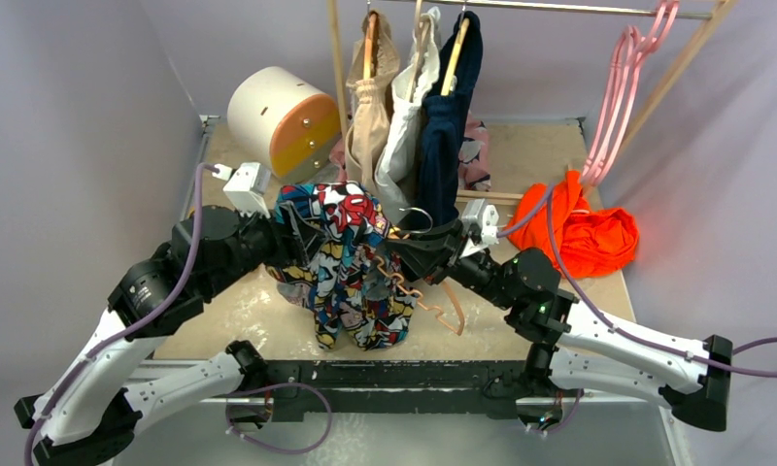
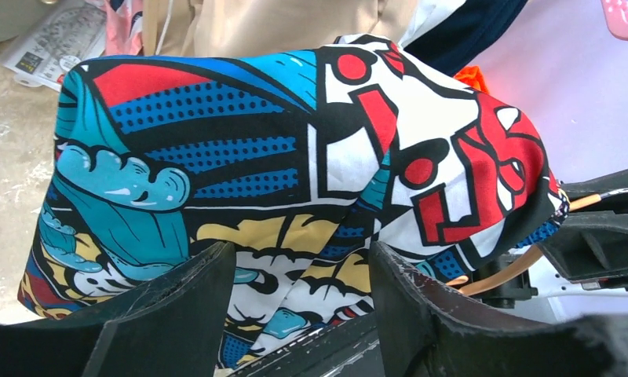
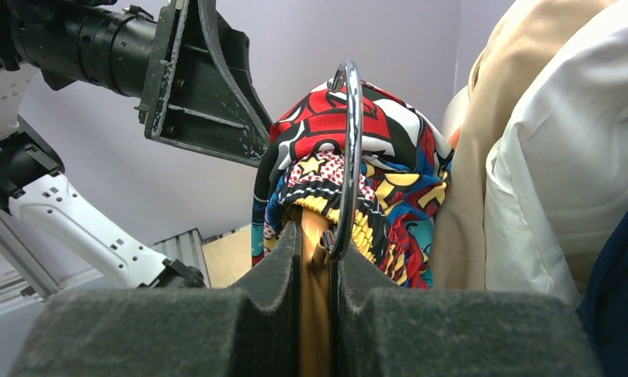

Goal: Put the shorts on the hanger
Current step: Hang the shorts on the hanger.

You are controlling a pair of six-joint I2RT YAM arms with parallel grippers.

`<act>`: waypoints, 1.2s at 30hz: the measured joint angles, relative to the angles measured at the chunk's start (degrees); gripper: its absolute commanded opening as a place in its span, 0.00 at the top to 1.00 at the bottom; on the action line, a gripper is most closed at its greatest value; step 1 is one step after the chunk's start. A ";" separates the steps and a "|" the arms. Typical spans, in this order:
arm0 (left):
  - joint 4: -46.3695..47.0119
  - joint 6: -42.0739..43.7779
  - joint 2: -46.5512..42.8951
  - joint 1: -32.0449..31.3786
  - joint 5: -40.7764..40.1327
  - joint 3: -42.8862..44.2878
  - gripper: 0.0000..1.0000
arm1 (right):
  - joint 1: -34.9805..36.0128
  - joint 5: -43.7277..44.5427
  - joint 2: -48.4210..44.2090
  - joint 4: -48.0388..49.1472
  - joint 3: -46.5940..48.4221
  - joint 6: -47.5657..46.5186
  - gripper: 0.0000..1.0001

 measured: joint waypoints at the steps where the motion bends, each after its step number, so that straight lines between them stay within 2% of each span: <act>1: 0.15 0.04 0.02 0.00 0.26 -0.13 0.36 | 0.00 0.00 0.02 0.00 0.00 0.02 1.00; 5: 0.85 0.55 0.11 0.00 0.46 -0.39 0.36 | 0.00 -0.04 0.28 -0.04 0.00 0.22 1.00; 8: 0.98 1.09 0.39 0.00 -0.02 -0.59 0.43 | 0.00 -0.09 0.74 -0.28 0.00 0.42 1.00; 16: 2.21 2.89 1.31 0.00 -3.23 -2.10 0.78 | 0.00 -0.09 1.27 -1.25 0.02 0.46 1.00; 19: 2.21 3.50 1.62 0.00 -4.55 -2.43 0.97 | 0.00 -0.20 1.25 -1.36 0.02 0.48 1.00; 20: 2.21 3.63 1.64 0.00 -4.92 -2.45 1.00 | 0.00 -0.22 1.25 -1.38 0.02 0.48 1.00; 28: 1.16 5.38 1.09 0.00 -10.97 -1.77 1.00 | 0.00 -0.17 0.13 -3.04 0.28 0.57 1.00; 36: -2.82 9.70 -0.46 0.00 -20.52 4.83 1.00 | 0.00 -0.31 -5.42 -5.31 0.28 0.90 1.00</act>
